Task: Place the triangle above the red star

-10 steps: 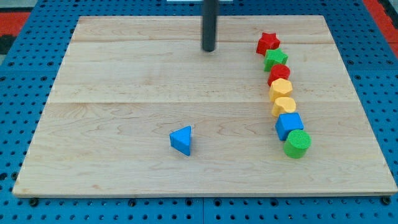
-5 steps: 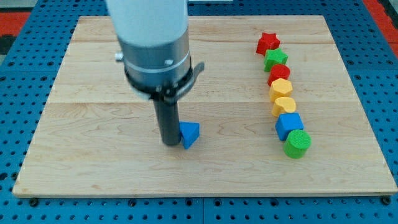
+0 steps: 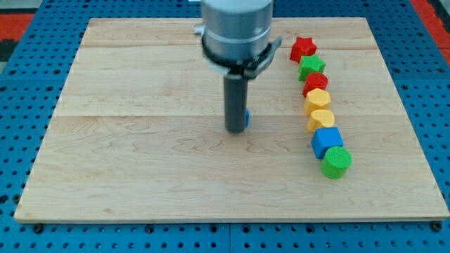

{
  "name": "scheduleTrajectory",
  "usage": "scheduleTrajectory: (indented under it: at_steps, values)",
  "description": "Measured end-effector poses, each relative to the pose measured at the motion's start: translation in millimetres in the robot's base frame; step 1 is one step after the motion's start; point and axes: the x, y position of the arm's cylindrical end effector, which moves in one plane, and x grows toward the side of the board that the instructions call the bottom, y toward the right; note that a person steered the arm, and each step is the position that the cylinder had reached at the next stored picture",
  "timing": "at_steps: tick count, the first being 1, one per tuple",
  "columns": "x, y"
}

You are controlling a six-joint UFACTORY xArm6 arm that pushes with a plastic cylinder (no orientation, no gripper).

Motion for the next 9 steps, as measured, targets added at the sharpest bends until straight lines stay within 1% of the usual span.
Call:
scheduleTrajectory:
  at_steps: [2,3,4,5,6,7,8,9]
  values:
    - [-108,-5]
    - [-148,2]
    - [-134,-57]
    - [-87,-37]
    - [-80,6]
    - [-121,12]
    - [-141,32]
    - [-162,37]
